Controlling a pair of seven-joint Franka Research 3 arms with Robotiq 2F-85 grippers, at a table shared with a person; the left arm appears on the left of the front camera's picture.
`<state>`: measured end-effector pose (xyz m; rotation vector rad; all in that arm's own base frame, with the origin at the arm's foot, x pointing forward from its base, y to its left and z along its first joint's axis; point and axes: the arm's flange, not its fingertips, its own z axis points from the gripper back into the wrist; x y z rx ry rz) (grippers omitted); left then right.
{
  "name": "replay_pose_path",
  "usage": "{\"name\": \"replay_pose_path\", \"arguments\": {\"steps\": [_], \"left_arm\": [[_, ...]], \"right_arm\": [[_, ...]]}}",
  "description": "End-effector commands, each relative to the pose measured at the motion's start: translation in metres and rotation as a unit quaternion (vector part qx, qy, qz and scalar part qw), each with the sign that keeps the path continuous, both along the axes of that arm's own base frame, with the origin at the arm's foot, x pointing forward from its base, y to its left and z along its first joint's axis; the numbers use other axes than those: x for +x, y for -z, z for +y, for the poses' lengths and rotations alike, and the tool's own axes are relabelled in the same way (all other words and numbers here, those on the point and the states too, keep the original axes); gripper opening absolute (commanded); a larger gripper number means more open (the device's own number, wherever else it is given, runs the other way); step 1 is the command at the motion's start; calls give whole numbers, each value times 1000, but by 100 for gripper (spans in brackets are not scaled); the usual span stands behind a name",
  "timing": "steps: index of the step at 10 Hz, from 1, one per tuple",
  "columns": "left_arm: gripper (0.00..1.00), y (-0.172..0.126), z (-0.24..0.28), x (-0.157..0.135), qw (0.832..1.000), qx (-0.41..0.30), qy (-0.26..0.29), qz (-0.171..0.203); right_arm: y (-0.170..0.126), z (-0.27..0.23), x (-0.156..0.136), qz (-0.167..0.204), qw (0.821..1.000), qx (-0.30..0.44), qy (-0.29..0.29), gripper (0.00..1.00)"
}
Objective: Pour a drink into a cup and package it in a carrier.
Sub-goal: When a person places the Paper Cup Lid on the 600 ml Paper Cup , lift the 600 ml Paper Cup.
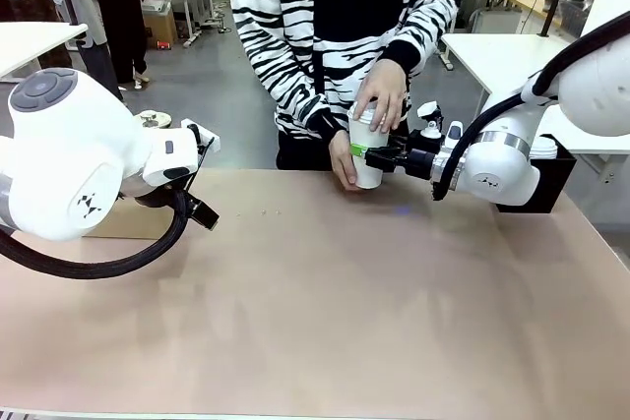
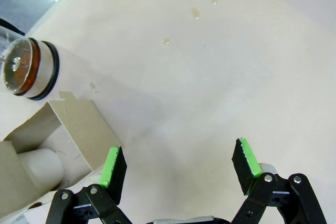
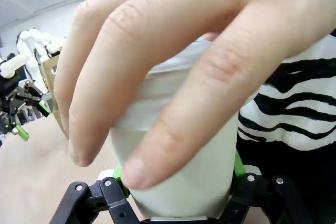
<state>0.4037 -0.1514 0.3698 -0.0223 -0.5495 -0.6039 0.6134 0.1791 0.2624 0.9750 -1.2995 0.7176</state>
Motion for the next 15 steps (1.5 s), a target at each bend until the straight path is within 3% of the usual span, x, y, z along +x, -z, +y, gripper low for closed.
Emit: {"name": "replay_pose_path", "arguments": {"steps": [1, 15], "left_arm": [[100, 0, 0, 0, 1000, -1, 1, 0], [100, 0, 0, 0, 1000, -1, 1, 0]], "right_arm": [[-2, 2, 1, 1, 1000, 0, 5, 81], [-2, 2, 1, 1, 1000, 0, 5, 81]]}}
